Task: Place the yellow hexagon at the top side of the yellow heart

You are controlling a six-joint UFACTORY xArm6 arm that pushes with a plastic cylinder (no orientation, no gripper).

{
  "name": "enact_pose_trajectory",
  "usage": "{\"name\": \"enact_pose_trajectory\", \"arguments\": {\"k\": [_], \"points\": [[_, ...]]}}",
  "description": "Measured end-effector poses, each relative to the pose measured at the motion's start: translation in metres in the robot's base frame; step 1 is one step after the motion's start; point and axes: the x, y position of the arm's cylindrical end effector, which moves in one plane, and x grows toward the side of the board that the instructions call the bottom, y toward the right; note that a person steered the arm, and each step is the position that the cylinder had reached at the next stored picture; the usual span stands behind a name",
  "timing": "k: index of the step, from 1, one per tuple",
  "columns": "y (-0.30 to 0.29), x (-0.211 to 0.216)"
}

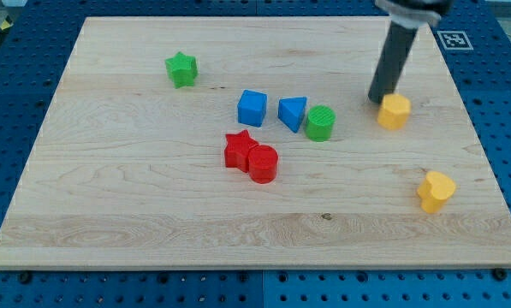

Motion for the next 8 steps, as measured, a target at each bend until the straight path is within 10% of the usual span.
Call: {"name": "enact_pose_trajectory", "arguments": {"k": [8], "points": [[0.021,0.033]]}}
